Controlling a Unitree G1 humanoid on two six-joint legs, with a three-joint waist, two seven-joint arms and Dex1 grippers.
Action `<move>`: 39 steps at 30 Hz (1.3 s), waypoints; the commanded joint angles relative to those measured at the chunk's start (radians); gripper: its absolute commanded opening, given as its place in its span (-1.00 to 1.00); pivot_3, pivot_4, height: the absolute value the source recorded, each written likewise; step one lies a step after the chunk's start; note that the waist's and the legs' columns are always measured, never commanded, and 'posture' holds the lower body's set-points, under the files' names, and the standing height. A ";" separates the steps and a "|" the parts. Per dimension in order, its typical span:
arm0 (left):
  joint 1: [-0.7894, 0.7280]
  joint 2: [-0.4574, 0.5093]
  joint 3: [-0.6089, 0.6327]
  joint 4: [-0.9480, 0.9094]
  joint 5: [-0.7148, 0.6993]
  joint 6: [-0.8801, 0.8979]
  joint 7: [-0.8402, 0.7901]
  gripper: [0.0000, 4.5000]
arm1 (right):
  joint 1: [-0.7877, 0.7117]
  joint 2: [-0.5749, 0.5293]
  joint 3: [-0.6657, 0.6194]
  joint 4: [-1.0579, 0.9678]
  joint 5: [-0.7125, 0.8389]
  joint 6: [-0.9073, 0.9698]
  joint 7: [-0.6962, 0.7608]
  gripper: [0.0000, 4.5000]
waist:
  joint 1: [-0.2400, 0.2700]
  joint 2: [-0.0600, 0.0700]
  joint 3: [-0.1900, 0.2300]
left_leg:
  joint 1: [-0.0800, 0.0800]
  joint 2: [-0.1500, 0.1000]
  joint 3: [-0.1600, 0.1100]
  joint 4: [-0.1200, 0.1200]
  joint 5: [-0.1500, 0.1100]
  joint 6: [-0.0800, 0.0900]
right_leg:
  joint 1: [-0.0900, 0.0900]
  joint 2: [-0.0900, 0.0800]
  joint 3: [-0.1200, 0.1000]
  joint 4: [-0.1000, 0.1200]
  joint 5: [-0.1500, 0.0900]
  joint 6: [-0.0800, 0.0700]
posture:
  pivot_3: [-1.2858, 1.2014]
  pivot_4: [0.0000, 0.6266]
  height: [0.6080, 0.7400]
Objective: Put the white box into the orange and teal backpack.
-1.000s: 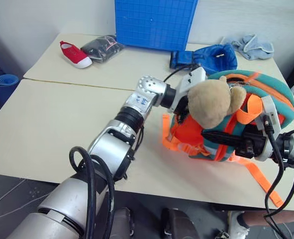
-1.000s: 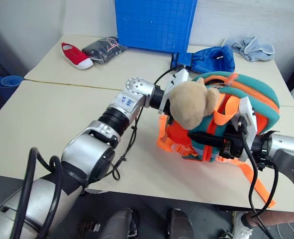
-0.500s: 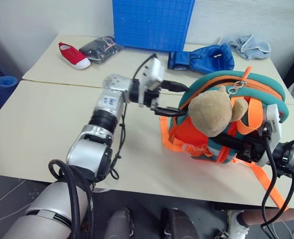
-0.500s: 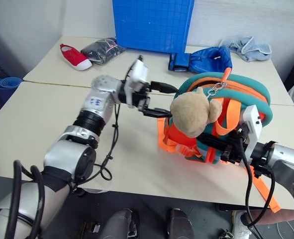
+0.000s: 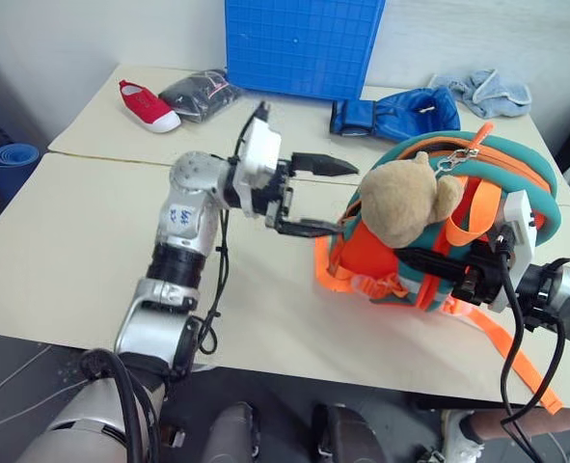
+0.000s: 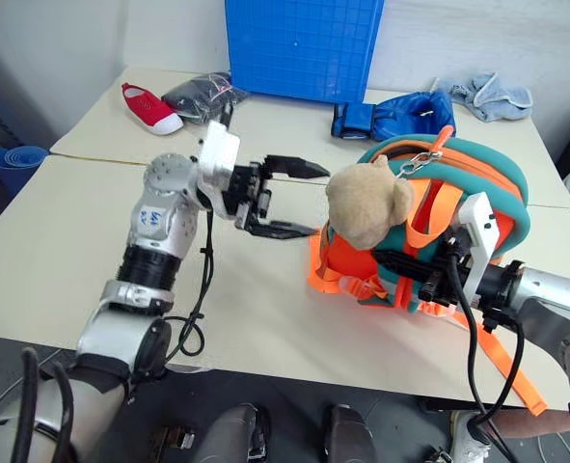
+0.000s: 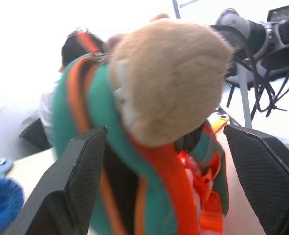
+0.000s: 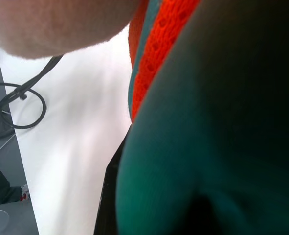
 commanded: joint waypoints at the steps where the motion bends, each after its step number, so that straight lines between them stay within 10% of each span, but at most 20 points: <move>1: -0.007 -0.028 -0.034 -0.070 0.019 -0.023 0.071 0.79 | -0.017 -0.011 0.008 -0.024 0.038 0.014 0.004 -1.00 | 0.000 0.000 0.000 | 0.000 0.000 0.000 0.000 0.000 0.000 | 0.000 0.000 0.000 0.000 0.000 0.000 | 0.03 -0.52 1.00; 7: -0.009 -0.092 -0.033 -0.088 -0.034 -0.007 0.132 0.79 | -0.016 -0.005 0.010 -0.034 0.043 0.001 0.005 -1.00 | 0.000 0.000 0.000 | 0.001 0.000 0.001 0.000 0.000 0.000 | 0.000 0.000 0.001 -0.001 0.000 0.000 | 0.03 -0.52 1.00; 22: -0.073 0.027 0.029 0.032 -0.075 0.067 0.117 -0.80 | 0.092 0.001 -0.038 -0.075 0.073 -0.035 -0.003 -1.00 | 0.001 0.000 0.000 | 0.001 0.000 0.000 0.000 0.000 0.000 | 0.000 0.000 0.001 -0.001 0.000 0.000 | 0.03 -0.52 1.00; 30: -0.243 0.181 0.051 0.493 0.075 0.007 0.204 -0.80 | 0.229 0.007 -0.149 -0.125 0.127 -0.051 -0.017 -1.00 | 0.004 0.000 0.000 | 0.001 -0.001 0.001 -0.001 0.000 0.001 | 0.000 0.001 -0.008 -0.001 0.000 0.000 | 0.03 -0.52 1.00; 39: -0.057 0.140 -0.018 0.571 0.162 0.018 0.165 -0.80 | 0.340 0.084 -0.183 -0.161 0.082 -0.151 -0.052 -1.00 | 0.004 0.000 0.000 | 0.001 -0.001 0.001 0.000 0.000 0.001 | 0.000 0.001 -0.009 0.001 0.000 0.000 | 0.03 -0.52 1.00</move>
